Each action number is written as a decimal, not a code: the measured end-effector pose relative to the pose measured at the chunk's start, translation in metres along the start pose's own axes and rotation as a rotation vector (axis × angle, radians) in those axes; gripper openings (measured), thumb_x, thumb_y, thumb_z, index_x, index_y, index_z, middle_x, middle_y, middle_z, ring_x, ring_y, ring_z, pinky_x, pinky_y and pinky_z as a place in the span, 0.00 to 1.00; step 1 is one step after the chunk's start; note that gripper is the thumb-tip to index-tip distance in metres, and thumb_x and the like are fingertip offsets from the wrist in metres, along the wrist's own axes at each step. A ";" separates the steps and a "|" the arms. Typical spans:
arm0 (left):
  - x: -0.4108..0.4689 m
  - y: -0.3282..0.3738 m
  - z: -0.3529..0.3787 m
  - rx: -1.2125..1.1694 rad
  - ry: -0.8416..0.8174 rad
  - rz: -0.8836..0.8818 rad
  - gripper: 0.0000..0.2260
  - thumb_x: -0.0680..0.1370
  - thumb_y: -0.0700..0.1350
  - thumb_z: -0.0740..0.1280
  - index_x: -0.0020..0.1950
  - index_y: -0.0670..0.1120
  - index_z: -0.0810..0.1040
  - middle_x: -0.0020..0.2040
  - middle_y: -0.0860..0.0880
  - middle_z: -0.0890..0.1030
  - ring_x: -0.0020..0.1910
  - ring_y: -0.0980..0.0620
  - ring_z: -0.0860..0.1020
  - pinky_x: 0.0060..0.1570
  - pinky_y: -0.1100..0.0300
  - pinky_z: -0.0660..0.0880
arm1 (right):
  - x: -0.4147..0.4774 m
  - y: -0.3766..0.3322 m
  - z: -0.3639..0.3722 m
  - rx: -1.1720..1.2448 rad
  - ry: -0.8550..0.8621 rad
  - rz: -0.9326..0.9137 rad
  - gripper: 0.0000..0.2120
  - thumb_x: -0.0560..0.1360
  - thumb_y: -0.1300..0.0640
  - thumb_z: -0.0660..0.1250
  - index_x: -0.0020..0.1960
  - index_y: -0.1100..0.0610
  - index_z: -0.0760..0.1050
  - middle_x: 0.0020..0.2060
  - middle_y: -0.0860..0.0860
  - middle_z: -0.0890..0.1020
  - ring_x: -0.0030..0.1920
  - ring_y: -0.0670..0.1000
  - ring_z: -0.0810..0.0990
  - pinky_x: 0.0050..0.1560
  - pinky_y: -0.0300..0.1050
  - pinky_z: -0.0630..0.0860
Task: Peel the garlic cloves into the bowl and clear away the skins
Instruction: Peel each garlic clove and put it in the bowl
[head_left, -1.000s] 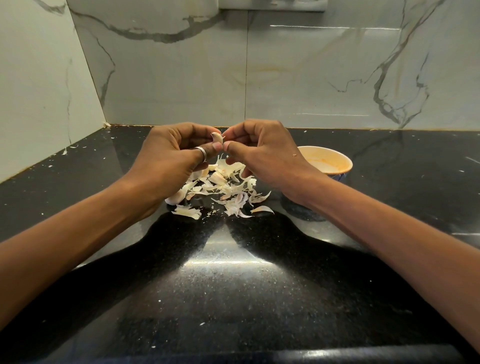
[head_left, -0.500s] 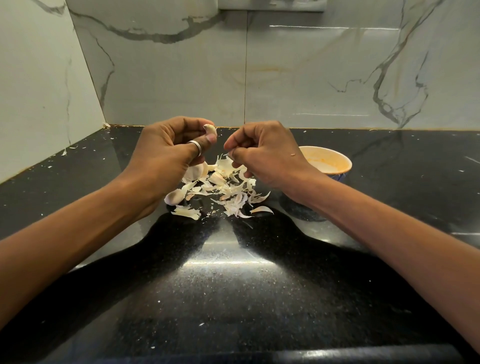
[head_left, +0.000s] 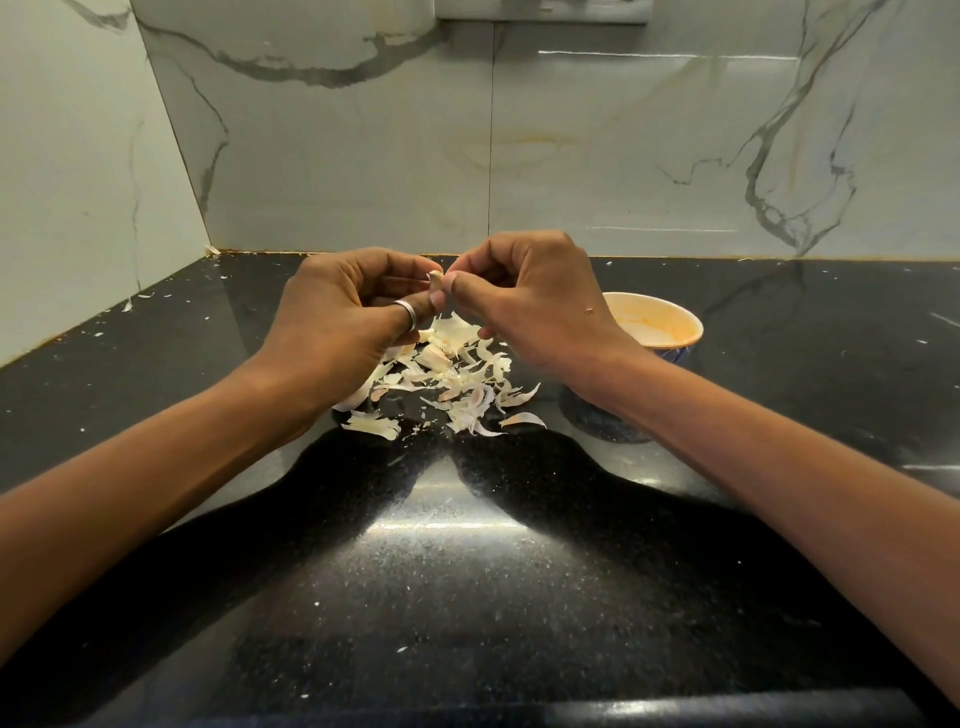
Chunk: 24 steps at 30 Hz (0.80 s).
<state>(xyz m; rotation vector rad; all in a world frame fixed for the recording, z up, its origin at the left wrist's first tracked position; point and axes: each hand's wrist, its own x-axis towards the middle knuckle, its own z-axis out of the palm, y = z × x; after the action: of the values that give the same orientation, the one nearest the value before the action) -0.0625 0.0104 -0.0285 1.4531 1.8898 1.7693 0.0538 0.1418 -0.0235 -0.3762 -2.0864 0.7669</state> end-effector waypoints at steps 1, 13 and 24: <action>0.000 0.000 0.000 -0.003 0.002 0.003 0.10 0.74 0.41 0.75 0.55 0.49 0.84 0.46 0.51 0.87 0.46 0.53 0.86 0.45 0.61 0.83 | 0.000 0.000 0.000 -0.003 0.000 0.001 0.06 0.76 0.53 0.75 0.43 0.56 0.86 0.35 0.49 0.87 0.37 0.54 0.85 0.39 0.57 0.83; 0.001 0.002 0.001 -0.069 0.035 -0.002 0.10 0.76 0.39 0.74 0.54 0.50 0.84 0.49 0.50 0.86 0.47 0.56 0.85 0.44 0.64 0.82 | -0.004 -0.005 -0.002 -0.073 -0.047 0.038 0.09 0.75 0.54 0.75 0.39 0.58 0.83 0.31 0.50 0.84 0.33 0.52 0.83 0.38 0.51 0.82; 0.002 0.000 0.000 -0.086 0.012 -0.031 0.08 0.77 0.40 0.72 0.54 0.50 0.83 0.49 0.50 0.87 0.49 0.53 0.85 0.46 0.59 0.83 | -0.004 -0.001 -0.004 -0.188 -0.113 0.085 0.08 0.74 0.55 0.75 0.37 0.56 0.82 0.30 0.48 0.84 0.32 0.44 0.82 0.40 0.48 0.83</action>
<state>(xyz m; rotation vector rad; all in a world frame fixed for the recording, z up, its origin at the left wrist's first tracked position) -0.0636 0.0118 -0.0275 1.3793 1.8083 1.8250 0.0595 0.1405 -0.0240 -0.5389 -2.2686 0.6563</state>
